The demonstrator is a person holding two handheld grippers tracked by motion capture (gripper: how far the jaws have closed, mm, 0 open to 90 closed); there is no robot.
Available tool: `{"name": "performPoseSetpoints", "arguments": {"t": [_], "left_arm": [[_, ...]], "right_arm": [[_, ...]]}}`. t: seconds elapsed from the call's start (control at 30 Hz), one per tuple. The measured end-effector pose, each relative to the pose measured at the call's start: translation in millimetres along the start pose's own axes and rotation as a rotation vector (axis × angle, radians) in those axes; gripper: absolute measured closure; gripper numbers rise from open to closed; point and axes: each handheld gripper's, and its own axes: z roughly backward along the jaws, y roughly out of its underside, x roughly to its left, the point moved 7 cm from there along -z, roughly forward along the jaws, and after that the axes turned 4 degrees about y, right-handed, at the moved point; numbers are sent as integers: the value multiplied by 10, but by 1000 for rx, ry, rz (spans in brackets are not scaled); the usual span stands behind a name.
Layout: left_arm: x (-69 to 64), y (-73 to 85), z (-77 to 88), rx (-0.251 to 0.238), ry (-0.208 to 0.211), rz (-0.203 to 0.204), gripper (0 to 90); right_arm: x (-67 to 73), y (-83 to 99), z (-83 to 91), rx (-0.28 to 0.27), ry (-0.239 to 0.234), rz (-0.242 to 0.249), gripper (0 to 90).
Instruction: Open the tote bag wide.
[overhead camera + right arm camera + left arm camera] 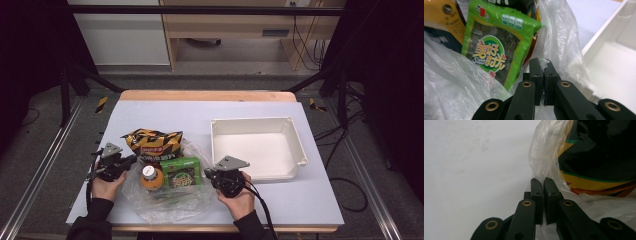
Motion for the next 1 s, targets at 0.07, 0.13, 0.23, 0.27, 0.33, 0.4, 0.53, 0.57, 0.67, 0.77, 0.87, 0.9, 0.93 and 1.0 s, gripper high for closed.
{"name": "performPoseSetpoints", "arguments": {"t": [0.07, 0.13, 0.23, 0.27, 0.33, 0.4, 0.53, 0.57, 0.67, 0.77, 0.87, 0.9, 0.93, 1.0], "left_arm": [[-2, 9, -16, 8, -2, -3, 872], [0, 23, -39, 21, -6, -9, 871], [7, 42, -71, 33, -6, -9, 872], [9, 46, -76, 37, -6, -9, 871], [13, 49, -81, 38, -8, -10, 869], [13, 60, -88, 47, -8, -10, 868], [3, 83, -119, 60, -11, -23, 863], [0, 92, -130, 69, -13, -30, 863], [-17, 120, -187, 85, -23, -39, 853], [-15, 124, -194, 87, -27, -43, 844], [-1, 139, -213, 92, -33, -42, 819], [-1, 139, -213, 92, -33, -42, 818], [-5, 138, -215, 89, -36, -43, 818], [-8, 144, -216, 85, -42, -51, 806]], "right_arm": [[-5, 19, -18, 0, 3, 3, 889], [-10, 64, -51, 12, 11, -9, 889], [-41, 146, -110, 40, 34, -13, 890], [-50, 175, -126, 55, 35, -14, 890], [-49, 211, -142, 69, 33, -18, 890], [-41, 274, -163, 84, 17, -27, 890], [-33, 363, -164, 82, 2, -37, 890], [-33, 363, -164, 82, 2, -37, 890], [-61, 441, -254, 91, 25, -23, 881], [-74, 465, -306, 95, 31, -25, 872], [-102, 466, -359, 92, 37, -35, 870], [-102, 466, -359, 92, 37, -35, 870], [-102, 465, -360, 94, 38, -43, 870], [-102, 466, -359, 95, 43, -35, 865]]}}
